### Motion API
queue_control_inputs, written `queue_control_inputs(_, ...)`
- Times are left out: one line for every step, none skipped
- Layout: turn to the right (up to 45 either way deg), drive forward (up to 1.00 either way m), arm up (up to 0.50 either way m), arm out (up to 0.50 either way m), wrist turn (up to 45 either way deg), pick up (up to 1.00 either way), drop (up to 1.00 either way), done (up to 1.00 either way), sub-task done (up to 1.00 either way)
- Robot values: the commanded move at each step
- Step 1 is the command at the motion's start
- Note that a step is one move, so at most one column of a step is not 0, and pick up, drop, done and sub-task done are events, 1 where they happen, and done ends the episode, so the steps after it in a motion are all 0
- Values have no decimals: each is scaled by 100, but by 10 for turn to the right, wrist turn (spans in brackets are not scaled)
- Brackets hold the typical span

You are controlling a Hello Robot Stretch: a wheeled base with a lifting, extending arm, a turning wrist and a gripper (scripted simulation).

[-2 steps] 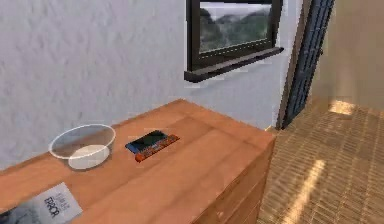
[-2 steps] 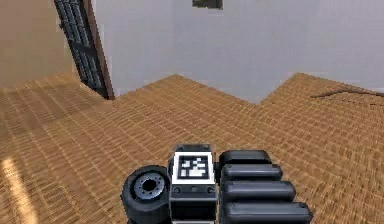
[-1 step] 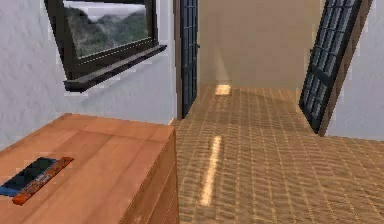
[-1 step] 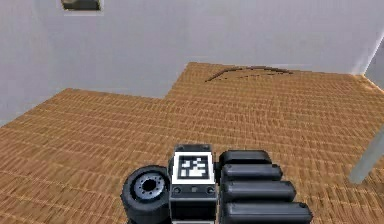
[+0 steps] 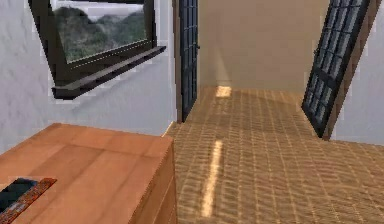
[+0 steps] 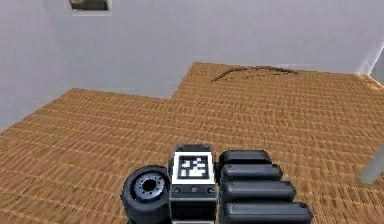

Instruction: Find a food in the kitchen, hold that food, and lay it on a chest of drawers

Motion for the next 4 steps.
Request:
queue_control_inputs(-450,0,0,0,0,0,0,0,0)
queue_control_inputs(-450,0,0,0,0,0,0,0,0)
queue_control_inputs(-450,0,0,0,0,0,0,0,0)
queue_control_inputs(-240,0,0,0,0,0,0,0,0)
